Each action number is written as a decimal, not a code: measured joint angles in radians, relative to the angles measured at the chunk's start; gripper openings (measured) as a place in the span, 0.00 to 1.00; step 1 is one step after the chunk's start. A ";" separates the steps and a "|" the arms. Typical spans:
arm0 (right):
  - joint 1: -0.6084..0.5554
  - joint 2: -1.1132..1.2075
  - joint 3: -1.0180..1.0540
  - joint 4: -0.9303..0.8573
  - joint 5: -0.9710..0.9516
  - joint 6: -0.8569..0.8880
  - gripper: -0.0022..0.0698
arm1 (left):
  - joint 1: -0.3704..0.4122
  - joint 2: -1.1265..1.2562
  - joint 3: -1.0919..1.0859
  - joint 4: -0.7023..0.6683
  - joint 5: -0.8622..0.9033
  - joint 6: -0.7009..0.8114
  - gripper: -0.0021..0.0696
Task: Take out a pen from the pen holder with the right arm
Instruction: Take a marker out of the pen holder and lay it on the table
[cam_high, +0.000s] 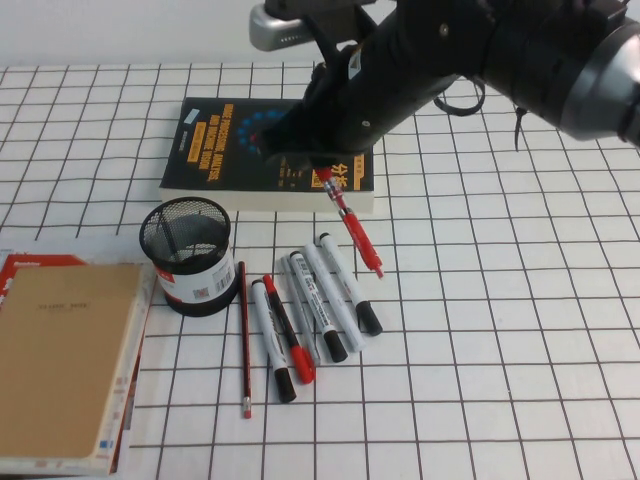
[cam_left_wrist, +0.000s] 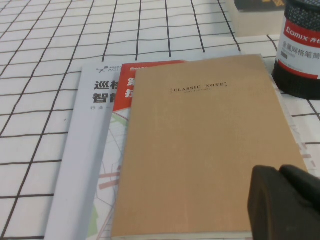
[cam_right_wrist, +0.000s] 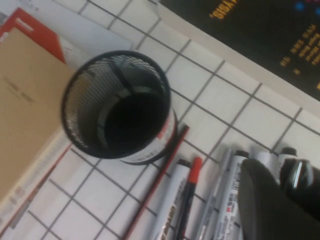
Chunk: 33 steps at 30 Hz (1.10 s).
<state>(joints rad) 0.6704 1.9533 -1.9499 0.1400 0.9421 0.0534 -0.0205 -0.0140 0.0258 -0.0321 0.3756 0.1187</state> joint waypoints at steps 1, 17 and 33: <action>-0.012 0.014 0.000 0.000 0.003 0.008 0.10 | 0.000 0.000 0.000 0.000 0.000 0.000 0.02; -0.123 0.280 0.008 0.049 -0.094 -0.010 0.10 | 0.000 0.000 0.000 0.000 0.000 0.000 0.02; -0.129 0.357 0.008 0.143 -0.125 -0.053 0.18 | 0.000 0.000 0.000 0.000 0.000 0.000 0.02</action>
<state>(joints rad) 0.5411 2.3099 -1.9414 0.2827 0.8173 0.0000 -0.0205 -0.0140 0.0258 -0.0321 0.3756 0.1187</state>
